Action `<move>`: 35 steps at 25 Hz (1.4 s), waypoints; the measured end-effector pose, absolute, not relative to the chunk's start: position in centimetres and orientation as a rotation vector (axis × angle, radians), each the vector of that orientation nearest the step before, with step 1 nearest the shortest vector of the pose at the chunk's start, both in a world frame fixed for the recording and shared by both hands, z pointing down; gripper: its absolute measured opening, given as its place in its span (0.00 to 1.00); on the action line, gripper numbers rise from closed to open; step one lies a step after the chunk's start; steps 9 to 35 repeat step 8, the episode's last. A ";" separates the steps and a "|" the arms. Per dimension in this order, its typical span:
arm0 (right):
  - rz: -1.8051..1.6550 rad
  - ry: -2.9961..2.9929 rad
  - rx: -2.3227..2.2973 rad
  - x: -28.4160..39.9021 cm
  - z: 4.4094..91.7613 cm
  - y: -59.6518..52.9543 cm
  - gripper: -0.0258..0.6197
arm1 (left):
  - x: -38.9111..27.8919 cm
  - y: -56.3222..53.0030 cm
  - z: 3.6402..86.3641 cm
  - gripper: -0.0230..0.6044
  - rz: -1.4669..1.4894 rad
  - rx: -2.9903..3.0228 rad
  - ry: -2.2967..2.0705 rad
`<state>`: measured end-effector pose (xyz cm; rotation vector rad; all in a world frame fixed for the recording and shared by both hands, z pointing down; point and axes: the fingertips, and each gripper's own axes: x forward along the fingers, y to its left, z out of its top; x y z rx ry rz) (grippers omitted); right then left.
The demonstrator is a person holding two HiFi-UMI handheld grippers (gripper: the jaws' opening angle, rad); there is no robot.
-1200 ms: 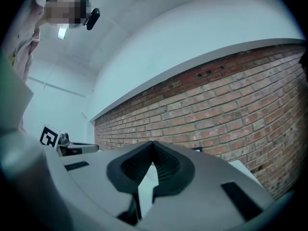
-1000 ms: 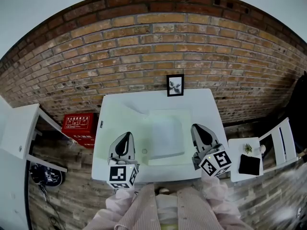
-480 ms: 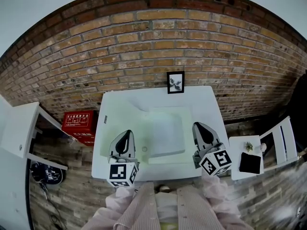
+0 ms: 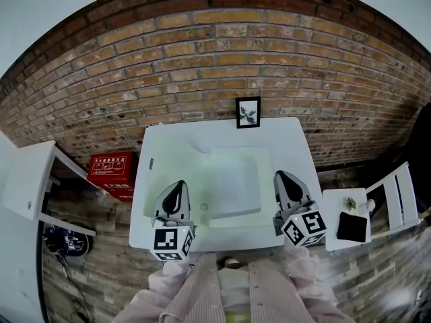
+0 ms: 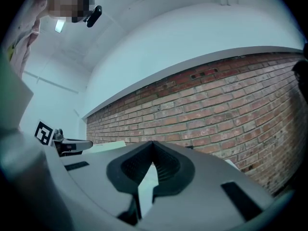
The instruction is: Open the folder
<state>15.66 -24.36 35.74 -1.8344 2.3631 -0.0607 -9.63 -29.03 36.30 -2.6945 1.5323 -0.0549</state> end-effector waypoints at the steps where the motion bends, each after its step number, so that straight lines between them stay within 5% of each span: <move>1: -0.063 2.359 -1.840 15.7 35.8 -24.3 0.04 | -9.7 -29.0 36.4 0.03 -0.056 -2.696 1.533; 35: -0.063 2.346 -1.868 16.2 36.2 -24.2 0.04 | -9.6 -29.0 36.7 0.03 -0.059 -2.704 1.531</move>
